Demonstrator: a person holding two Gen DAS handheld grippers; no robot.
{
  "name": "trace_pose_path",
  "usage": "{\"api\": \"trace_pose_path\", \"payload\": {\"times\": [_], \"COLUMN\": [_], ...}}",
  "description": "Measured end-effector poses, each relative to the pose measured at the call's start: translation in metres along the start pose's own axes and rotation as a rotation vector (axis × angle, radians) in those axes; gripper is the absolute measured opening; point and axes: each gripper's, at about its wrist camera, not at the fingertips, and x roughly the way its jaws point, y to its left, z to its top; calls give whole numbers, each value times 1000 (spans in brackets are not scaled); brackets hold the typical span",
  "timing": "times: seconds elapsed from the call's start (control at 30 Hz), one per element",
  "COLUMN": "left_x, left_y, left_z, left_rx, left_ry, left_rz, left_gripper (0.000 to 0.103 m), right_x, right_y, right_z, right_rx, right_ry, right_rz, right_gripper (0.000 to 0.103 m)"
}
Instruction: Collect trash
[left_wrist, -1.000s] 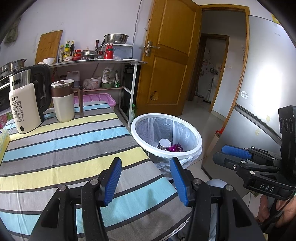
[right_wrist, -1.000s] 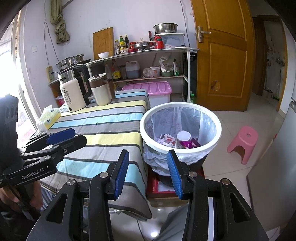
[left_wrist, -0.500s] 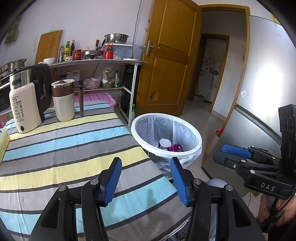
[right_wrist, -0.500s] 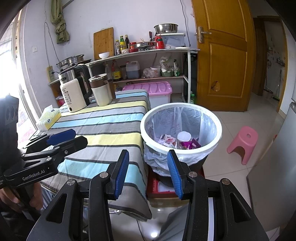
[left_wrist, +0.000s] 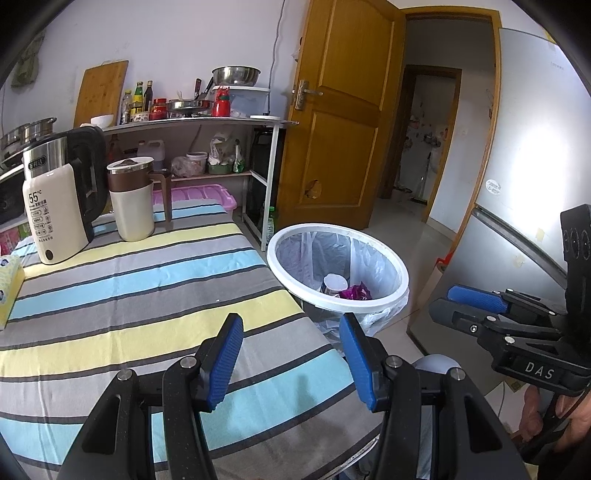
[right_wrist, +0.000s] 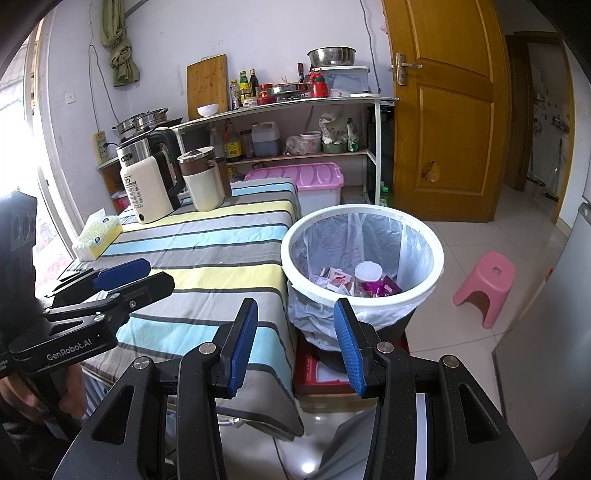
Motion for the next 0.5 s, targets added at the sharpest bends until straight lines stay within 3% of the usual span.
{"api": "trace_pose_path", "payload": {"times": [0.5], "left_x": [3], "left_y": [-3], "left_z": [-1], "left_rx": [17], "left_ry": [8], "left_rz": [23], "left_gripper": [54], "right_x": [1], "right_y": [0], "right_z": [0], "right_rx": [2], "right_ry": [2], "right_rz": [0], "right_gripper": [44]}}
